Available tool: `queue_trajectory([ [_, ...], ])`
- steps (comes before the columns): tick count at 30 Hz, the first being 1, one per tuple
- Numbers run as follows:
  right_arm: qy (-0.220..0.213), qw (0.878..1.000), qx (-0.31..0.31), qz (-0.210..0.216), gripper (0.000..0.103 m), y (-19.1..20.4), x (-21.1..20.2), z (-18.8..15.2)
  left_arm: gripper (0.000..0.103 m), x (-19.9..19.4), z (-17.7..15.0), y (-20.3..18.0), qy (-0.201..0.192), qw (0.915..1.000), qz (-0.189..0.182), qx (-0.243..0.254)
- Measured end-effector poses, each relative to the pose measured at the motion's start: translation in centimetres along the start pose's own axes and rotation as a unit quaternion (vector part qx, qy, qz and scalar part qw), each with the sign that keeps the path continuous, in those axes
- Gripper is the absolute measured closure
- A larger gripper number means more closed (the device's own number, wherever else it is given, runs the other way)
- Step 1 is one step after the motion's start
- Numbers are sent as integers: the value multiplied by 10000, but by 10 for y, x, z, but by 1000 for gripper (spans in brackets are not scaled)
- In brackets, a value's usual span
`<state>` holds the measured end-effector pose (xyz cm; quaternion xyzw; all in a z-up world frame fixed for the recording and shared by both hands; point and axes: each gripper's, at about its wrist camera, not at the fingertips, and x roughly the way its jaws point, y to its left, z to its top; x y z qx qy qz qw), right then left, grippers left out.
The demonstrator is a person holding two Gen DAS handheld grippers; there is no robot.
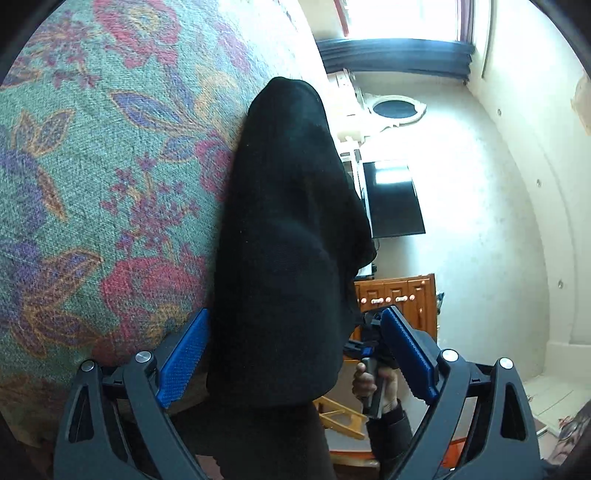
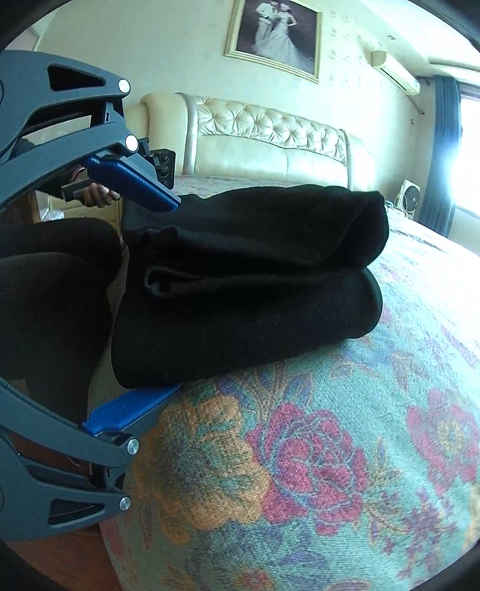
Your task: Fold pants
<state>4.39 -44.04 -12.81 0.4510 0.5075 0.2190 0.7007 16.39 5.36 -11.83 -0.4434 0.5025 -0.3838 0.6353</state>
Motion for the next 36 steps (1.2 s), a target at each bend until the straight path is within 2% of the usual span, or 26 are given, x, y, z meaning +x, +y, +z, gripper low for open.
queue_trajectory([
  [2, -20, 10000, -34, -75, 11, 2, 1, 0, 12, 3, -1, -3, 67, 9999, 103, 102],
  [6, 30, 9978, -474, -454, 14, 15, 8, -4, 12, 14, -7, -15, 93, 9968, 638, 470],
  [8, 50, 9949, -633, -781, 31, 18, 9, -5, 12, 17, -9, -18, -45, 9957, 788, 477],
  [10, 37, 9943, -642, -852, 40, 16, 8, -6, 12, 19, -8, -18, -148, 9946, 930, 440],
  [11, 26, 9943, -618, -866, 45, 13, 6, -5, 18, 21, -9, -21, -180, 9933, 1050, 454],
  [12, 23, 9945, -608, -849, 47, 11, 4, -5, 47, 25, -9, -22, -167, 9912, 1218, 497],
  [13, 23, 9942, -642, -864, 50, 8, 3, -5, 49, 29, -9, -23, -120, 9880, 1452, 511],
  [14, 26, 9938, -691, -875, 53, 8, 3, -6, 50, 30, -9, -23, -156, 9878, 1452, 531],
  [21, 44, 9933, -847, -789, 59, 9, 2, -6, 67, 29, -2, -25, 23, 9903, 1162, 764],
  [23, 64, 9933, -879, -746, 61, 6, -1, -6, 68, 31, 0, -27, 89, 9903, 1101, 849],
  [25, 70, 9937, -883, -689, 61, 4, -3, -7, 67, 31, 1, -21, 195, 9911, 1035, 815],
  [27, 83, 9945, -851, -612, 59, -1, -5, -7, 57, 30, 4, -17, 336, 9912, 973, 835],
  [28, 120, 9952, -807, -541, 54, -5, -8, -7, 55, 26, 6, -15, 359, 9913, 963, 820],
  [29, 153, 9956, -777, -500, 50, -5, -10, -7, 50, 21, 9, -14, 349, 9924, 901, 762],
  [30, 149, 9955, -791, -492, 46, -7, -15, -6, 40, 15, 13, -13, 244, 9937, 843, 701],
  [31, 91, 9948, -844, -557, 39, -5, -19, -5, 34, 7, 17, -14, 93, 9950, 744, 666],
  [32, 10, 9931, -959, -669, 31, -2, -24, -3, 24, 0, 22, -16, -76, 9956, 643, 677],
  [33, -83, 9905, -1107, -814, 28, 2, -28, 1, 22, -5, 27, -20, -214, 9951, 619, 742],
  [34, -200, 9874, -1248, -956, 20, 6, -32, 5, 21, -8, 32, -22, -308, 9940, 639, 838],
  [36, -338, 9841, -1412, -1024, 16, 13, -34, 17, 21, -4, 46, -27, -342, 9916, 727, 1018],
])
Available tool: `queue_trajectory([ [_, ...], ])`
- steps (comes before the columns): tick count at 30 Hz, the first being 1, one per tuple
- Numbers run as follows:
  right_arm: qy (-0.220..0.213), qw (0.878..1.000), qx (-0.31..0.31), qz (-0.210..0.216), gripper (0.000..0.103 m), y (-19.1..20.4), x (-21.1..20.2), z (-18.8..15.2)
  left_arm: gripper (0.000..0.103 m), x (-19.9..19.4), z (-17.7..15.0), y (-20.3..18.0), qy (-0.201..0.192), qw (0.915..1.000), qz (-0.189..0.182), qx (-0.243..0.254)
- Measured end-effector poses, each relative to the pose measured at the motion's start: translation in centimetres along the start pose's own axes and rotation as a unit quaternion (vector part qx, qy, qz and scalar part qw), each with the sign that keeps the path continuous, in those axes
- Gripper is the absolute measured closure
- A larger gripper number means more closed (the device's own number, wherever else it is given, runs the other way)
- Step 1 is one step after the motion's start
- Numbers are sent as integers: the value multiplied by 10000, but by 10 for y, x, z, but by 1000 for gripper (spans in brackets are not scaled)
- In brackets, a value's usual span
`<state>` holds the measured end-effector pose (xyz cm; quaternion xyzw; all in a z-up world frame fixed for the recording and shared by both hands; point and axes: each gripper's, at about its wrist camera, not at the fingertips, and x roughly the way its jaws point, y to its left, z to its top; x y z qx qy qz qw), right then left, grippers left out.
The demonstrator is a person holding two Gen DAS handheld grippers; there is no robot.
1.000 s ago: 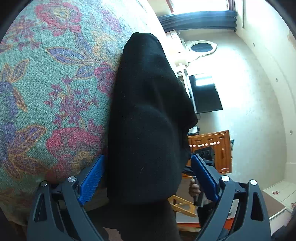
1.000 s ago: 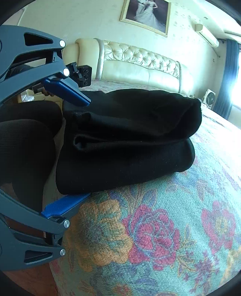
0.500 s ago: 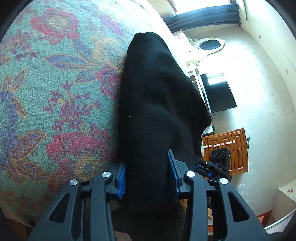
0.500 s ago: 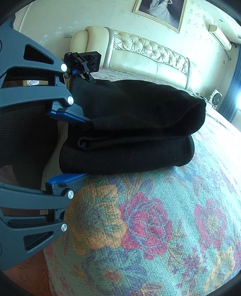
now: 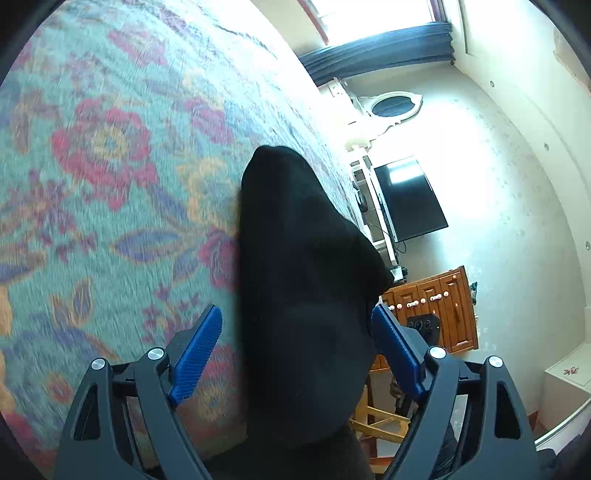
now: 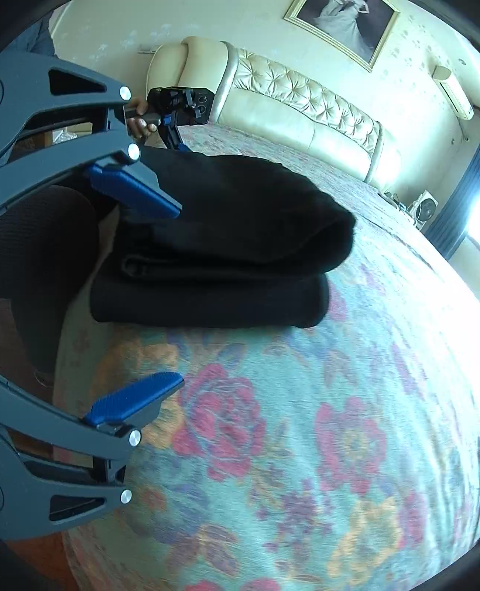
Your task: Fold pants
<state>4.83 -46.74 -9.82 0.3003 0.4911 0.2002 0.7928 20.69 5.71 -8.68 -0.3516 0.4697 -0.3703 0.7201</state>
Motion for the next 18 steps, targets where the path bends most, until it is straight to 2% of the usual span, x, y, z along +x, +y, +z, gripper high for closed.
queue_trajectory([
  [3, -29, 9995, 152, 284, 15, -5, 11, 24, 21, 19, 20, 3, 61, 9998, 169, 9],
  [9, -23, 9978, 299, 584, 15, -6, 39, 61, 21, 56, 45, 0, 196, 9996, 149, 116],
  [14, 15, 9953, 507, 823, 14, -14, 56, 73, 20, 73, 56, 1, 294, 9994, 159, 135],
  [18, -15, 9920, 562, 1132, 14, -11, 61, 77, 20, 84, 61, 1, 392, 9985, 356, 113],
])
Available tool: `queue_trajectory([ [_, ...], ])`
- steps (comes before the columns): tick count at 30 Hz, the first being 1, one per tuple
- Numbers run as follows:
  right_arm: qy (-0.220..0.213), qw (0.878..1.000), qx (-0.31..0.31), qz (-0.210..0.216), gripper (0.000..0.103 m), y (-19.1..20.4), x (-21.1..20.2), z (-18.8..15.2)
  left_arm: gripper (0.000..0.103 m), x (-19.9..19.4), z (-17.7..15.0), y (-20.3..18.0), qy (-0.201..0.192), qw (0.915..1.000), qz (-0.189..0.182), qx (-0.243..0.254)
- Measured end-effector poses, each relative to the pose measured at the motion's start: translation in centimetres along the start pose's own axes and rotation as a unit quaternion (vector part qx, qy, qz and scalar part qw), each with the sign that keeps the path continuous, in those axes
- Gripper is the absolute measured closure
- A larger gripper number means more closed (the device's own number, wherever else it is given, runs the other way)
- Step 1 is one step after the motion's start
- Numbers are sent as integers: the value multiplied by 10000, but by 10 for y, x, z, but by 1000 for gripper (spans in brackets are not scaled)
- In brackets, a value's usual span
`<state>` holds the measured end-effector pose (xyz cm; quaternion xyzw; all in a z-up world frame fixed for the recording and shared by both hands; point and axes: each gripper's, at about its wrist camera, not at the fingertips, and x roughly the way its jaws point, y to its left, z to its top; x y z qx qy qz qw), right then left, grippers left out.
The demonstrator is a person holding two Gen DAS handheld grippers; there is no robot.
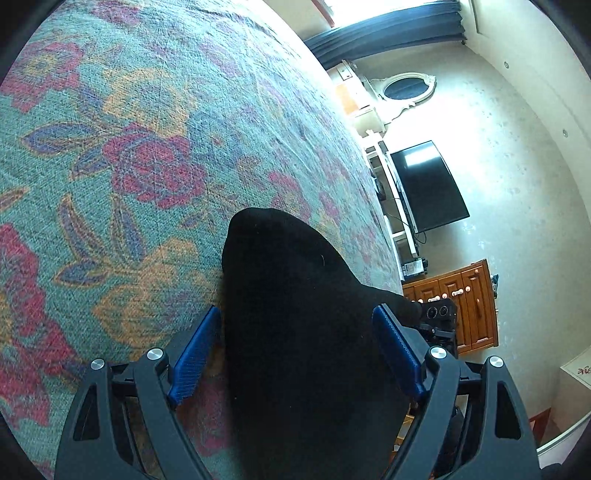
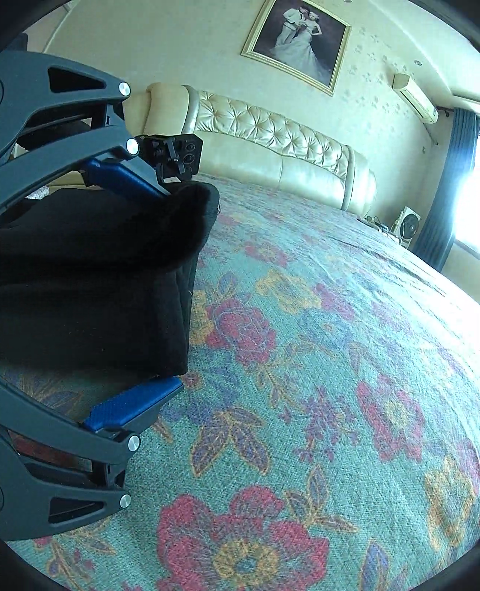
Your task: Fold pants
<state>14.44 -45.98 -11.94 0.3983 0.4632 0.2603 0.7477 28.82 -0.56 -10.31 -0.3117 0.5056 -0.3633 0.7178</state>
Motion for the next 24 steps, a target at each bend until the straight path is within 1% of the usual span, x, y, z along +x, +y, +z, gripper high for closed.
queue_trajectory([
  [2, -24, 9999, -14, 130, 13, -1, -3, -1, 20, 2, 2, 0, 43, 10000, 70, 45],
  [4, -79, 9992, 72, 390, 10, -6, -9, -4, 19, 3, 3, -1, 73, 9998, 118, 119],
  [7, -228, 9947, 512, 864, 3, -13, -17, -2, 19, 5, 1, -3, 63, 9995, 222, 236],
  [8, -252, 9937, 611, 905, 2, -14, -16, 0, 19, 6, 0, -4, 58, 9993, 250, 260],
  [10, -192, 9949, 666, 726, 2, -13, -11, 4, 17, 9, -1, -6, 36, 9992, 286, 286],
  [13, -156, 9979, 480, 408, 2, -5, -4, 8, 17, 9, -1, -8, 45, 9986, 399, 346],
  [15, -103, 9987, 377, 334, 2, -2, 0, 9, 16, 11, -1, -10, 48, 9982, 467, 362],
  [16, -97, 9989, 340, 323, 4, -2, -1, 7, 16, 11, -1, -11, 47, 9981, 491, 365],
  [17, -111, 9990, 319, 276, 16, -2, -1, 7, 16, 13, 0, -13, 43, 9980, 503, 368],
  [18, -118, 9993, 331, 143, 27, -4, -1, 7, 16, 13, -1, -13, 38, 9980, 494, 384],
  [19, -102, 9993, 372, -29, 45, -7, 1, 6, 16, 12, 0, -12, 30, 9980, 468, 420],
  [20, -73, 9990, 441, -74, 53, -13, 0, 5, 16, 13, 0, -14, 9, 9980, 430, 471],
  [21, -62, 9989, 464, -74, 57, -17, 0, 5, 16, 13, 1, -15, -22, 9978, 393, 537],
  [22, -53, 9990, 438, -104, 61, -18, 2, 4, 21, 13, 0, -15, -41, 9975, 363, 605],
  [23, -57, 9991, 401, -130, 63, -19, 2, 4, 45, 14, 0, -14, -23, 9972, 397, 626],
  [24, -68, 9991, 361, -196, 64, -18, 2, 4, 64, 16, 1, -10, 37, 9977, 426, 532],
])
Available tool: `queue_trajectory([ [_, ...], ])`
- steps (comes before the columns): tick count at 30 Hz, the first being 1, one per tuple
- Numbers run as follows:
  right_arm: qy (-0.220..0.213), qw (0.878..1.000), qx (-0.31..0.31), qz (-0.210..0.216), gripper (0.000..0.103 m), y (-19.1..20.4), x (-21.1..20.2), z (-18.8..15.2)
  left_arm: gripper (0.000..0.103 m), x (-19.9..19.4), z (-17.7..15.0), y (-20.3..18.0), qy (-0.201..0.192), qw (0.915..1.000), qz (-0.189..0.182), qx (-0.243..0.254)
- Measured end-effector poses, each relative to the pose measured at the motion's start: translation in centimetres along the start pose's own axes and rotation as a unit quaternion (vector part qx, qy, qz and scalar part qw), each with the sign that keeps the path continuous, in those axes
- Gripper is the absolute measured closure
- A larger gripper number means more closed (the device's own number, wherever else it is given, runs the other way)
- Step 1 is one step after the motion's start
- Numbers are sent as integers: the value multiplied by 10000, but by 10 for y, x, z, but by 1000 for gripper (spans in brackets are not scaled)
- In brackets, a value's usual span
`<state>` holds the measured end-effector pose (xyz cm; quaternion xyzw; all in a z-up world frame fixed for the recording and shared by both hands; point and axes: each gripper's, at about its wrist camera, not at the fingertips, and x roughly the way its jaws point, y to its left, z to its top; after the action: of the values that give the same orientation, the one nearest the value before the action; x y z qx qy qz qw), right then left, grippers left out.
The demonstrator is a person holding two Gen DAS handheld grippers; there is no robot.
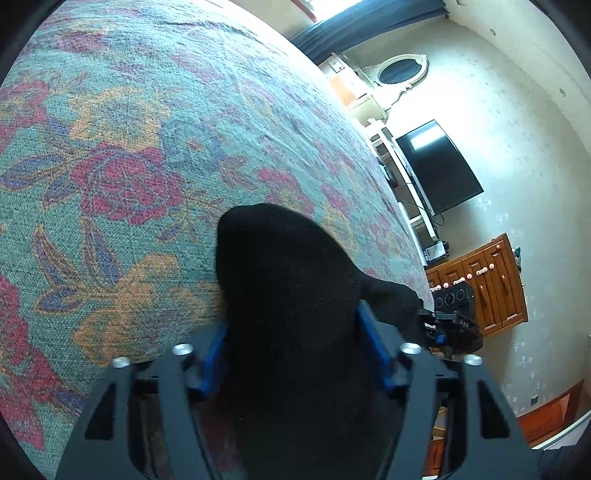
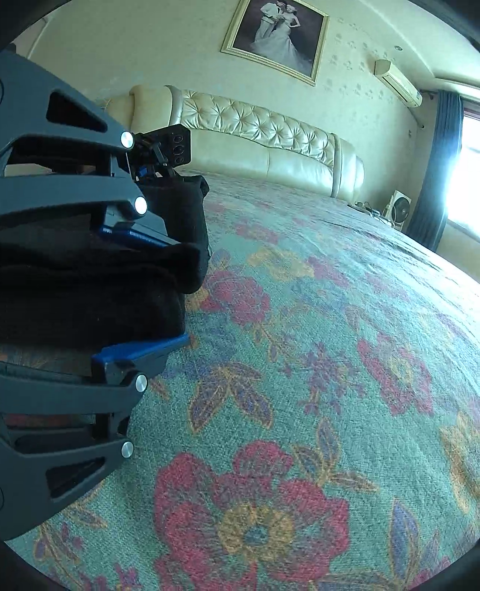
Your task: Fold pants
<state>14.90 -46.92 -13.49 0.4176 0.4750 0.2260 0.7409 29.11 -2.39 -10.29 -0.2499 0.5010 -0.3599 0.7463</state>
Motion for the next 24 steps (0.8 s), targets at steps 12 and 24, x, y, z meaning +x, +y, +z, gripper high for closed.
queue_trajectory([
  [12, -321, 9889, -865, -1166, 33, 36, 1, -13, 40, -15, -10, 13, -287, 9977, -543, -290],
  [24, -24, 9523, -1797, -2465, 14, 68, -18, -66, 18, -65, -72, 4, -375, 9978, -513, -181],
])
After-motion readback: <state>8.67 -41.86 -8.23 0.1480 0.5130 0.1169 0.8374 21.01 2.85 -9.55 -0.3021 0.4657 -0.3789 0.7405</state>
